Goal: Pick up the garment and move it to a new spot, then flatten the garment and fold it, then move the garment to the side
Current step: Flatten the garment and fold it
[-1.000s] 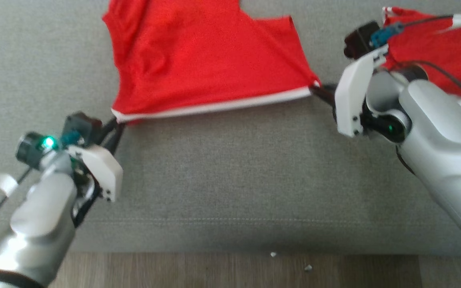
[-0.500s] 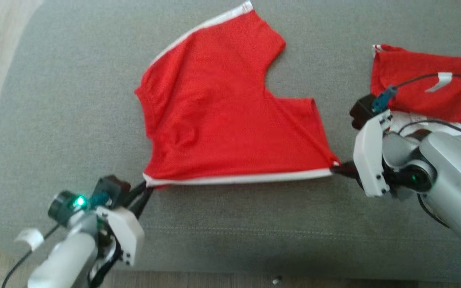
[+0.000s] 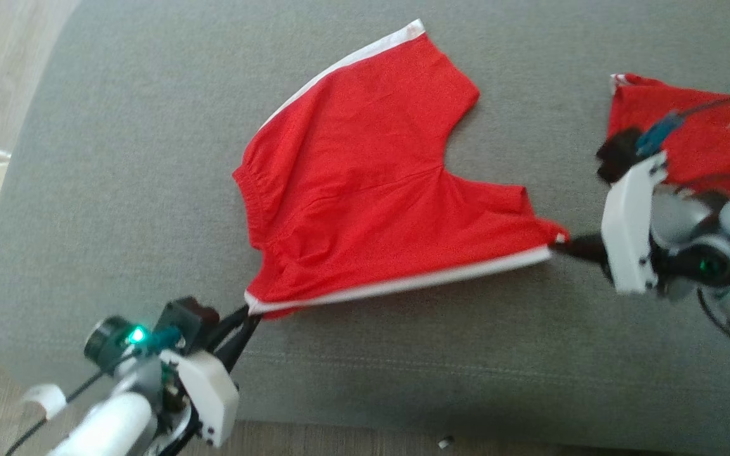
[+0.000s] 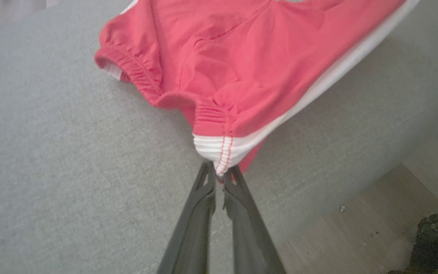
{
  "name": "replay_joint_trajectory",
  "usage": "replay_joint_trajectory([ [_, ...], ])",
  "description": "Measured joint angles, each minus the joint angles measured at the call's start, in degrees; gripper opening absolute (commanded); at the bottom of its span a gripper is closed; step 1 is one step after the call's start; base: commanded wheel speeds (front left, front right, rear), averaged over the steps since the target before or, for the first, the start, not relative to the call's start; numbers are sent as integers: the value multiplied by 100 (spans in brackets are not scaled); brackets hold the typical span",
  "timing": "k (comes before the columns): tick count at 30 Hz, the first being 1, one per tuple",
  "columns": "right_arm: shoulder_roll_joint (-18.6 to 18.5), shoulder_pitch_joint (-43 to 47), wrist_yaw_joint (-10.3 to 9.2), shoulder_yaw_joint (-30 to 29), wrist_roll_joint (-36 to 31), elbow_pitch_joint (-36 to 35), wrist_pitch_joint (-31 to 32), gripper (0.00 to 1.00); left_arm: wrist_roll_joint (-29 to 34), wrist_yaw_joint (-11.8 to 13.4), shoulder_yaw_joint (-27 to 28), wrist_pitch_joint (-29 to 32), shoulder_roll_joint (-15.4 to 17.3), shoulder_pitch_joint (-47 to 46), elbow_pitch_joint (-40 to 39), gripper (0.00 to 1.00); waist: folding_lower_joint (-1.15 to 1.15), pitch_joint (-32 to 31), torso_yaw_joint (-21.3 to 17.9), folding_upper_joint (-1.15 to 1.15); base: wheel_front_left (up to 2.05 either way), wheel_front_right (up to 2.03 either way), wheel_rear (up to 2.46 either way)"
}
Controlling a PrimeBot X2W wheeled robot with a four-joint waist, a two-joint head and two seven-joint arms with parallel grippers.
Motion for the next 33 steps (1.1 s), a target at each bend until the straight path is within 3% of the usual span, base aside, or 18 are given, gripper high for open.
replay_joint_trajectory([
  [7,346,-586,-1,-678,53,10,13,0,-53,97,179,85,10,-474,-325,0,0,241,188,0,0,0,0],
  [14,614,-1607,-1,-1002,-486,504,98,0,-101,-60,236,152,-193,-1170,-288,0,0,617,421,0,0,0,0],
  [26,1144,-2932,-1,-1221,-1360,1652,-151,0,-152,-316,298,-233,-850,-2498,806,0,0,1486,742,0,0,0,0],
  [33,1357,-3459,-1,-1114,-1835,2138,-980,0,-241,-413,374,-722,-1260,-3048,1625,0,1,1907,914,0,0,0,0],
])
